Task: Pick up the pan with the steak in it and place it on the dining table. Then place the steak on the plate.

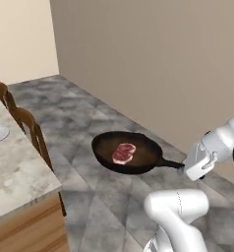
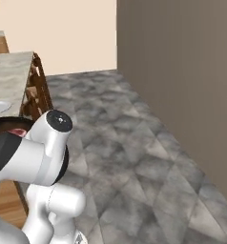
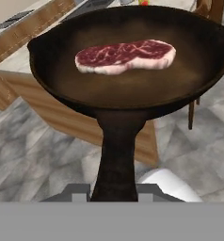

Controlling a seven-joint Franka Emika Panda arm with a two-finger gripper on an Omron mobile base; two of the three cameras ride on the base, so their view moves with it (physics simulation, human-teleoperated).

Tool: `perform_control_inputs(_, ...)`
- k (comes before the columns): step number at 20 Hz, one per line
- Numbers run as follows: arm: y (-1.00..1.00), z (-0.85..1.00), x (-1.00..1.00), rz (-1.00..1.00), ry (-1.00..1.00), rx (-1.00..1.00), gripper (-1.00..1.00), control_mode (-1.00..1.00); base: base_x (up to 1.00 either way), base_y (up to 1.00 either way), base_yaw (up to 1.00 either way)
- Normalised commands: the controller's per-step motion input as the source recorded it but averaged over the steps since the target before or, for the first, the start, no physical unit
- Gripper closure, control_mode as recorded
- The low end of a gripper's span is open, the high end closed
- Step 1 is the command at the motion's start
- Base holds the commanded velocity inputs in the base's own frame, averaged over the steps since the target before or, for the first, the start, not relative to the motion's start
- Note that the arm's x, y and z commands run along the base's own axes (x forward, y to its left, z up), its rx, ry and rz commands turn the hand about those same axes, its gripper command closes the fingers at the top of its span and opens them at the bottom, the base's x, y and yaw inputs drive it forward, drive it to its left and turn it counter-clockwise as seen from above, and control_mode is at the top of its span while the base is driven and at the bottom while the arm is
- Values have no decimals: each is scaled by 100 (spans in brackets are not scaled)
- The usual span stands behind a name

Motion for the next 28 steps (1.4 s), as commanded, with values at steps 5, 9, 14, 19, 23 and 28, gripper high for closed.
perform_control_inputs(5,0,0,0,0,0,0,100,100,41,-93,7)
perform_control_inputs(9,0,0,0,0,0,0,100,100,46,-94,6)
perform_control_inputs(14,0,0,0,0,0,0,100,100,78,-62,5)
perform_control_inputs(19,0,0,0,0,0,0,100,100,100,0,0)
perform_control_inputs(23,0,0,0,0,0,0,100,100,100,1,0)
perform_control_inputs(28,0,0,0,0,0,0,100,100,100,9,0)
